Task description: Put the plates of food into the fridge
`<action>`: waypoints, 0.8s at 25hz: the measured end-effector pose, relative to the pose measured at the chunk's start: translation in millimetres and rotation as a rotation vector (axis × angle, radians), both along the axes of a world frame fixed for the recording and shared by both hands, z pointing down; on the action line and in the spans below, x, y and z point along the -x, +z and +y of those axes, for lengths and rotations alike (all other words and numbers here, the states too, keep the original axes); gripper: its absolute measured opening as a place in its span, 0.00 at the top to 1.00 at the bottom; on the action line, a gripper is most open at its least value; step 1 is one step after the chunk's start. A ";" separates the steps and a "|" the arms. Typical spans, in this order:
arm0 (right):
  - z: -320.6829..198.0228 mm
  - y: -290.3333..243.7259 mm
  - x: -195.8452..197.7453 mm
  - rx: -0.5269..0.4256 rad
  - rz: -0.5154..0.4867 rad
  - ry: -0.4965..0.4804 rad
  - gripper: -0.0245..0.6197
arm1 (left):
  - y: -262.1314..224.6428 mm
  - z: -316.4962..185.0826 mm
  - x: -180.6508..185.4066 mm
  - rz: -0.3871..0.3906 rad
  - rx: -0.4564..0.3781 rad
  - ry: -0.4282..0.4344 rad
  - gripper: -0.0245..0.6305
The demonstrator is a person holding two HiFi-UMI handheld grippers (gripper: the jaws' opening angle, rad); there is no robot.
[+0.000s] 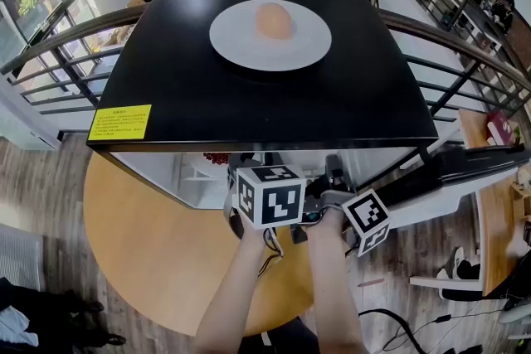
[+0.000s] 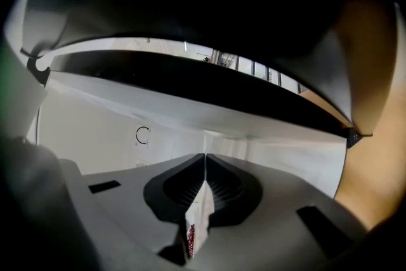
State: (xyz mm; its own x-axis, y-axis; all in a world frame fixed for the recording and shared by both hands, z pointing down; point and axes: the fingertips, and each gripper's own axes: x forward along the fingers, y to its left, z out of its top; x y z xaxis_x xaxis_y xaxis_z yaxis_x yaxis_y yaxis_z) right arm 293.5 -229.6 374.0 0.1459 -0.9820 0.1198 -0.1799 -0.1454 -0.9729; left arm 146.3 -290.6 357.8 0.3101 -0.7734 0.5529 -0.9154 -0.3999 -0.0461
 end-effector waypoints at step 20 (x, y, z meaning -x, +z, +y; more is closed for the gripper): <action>-14.8 4.8 11.0 0.352 0.615 -0.180 0.88 | 9.1 24.5 -19.0 0.197 0.086 0.089 0.83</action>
State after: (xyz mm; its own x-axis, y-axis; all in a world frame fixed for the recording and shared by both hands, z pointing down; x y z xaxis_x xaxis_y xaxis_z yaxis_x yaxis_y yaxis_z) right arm 282.5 -244.4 378.7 0.1287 -0.9154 0.3815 -0.7294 -0.3480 -0.5890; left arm 165.3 -266.2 366.9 0.4835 -0.6906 0.5378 -0.8642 -0.4743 0.1679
